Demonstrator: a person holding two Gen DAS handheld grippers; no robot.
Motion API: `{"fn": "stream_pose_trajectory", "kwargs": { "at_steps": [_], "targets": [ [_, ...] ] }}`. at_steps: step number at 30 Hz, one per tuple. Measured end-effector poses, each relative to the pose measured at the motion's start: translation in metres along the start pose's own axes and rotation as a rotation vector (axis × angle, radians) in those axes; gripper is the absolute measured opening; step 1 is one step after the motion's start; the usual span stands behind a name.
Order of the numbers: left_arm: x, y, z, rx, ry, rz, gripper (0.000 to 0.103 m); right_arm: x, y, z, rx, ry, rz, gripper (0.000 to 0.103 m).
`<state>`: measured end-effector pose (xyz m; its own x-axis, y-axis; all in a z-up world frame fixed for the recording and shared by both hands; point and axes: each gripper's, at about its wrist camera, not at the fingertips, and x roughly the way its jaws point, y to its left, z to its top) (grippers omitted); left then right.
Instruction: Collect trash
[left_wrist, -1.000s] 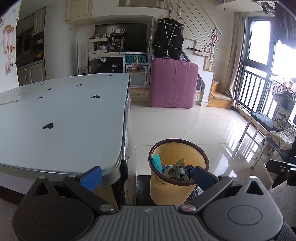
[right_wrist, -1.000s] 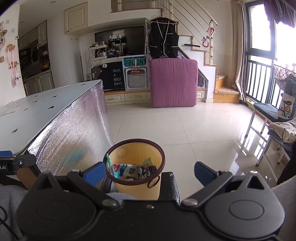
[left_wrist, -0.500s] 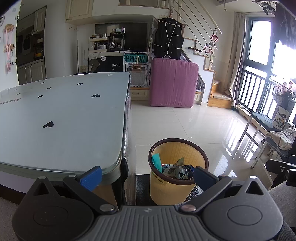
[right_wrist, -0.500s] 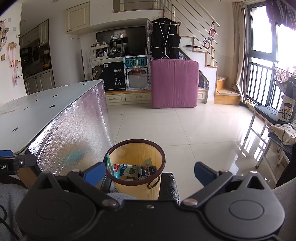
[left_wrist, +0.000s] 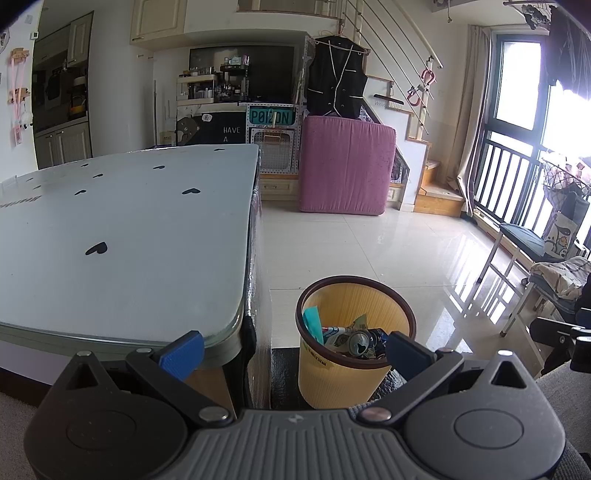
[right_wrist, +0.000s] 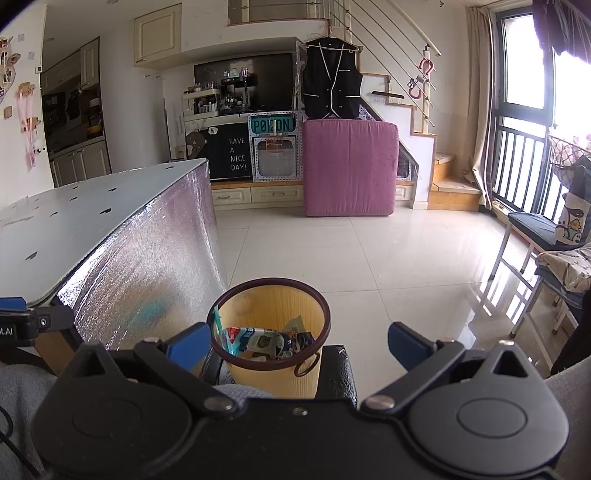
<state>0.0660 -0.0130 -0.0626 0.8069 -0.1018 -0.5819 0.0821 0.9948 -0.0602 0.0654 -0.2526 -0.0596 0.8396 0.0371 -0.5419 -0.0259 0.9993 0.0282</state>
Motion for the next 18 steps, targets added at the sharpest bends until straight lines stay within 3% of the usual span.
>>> {"fn": "stream_pose_trajectory", "kwargs": {
  "at_steps": [18],
  "targets": [
    [0.0000, -0.0001, -0.0015, 0.000, 0.001, -0.002, 0.103, 0.0005, -0.0007, 0.0004, -0.001, 0.000, 0.000, 0.103]
  ]
}}
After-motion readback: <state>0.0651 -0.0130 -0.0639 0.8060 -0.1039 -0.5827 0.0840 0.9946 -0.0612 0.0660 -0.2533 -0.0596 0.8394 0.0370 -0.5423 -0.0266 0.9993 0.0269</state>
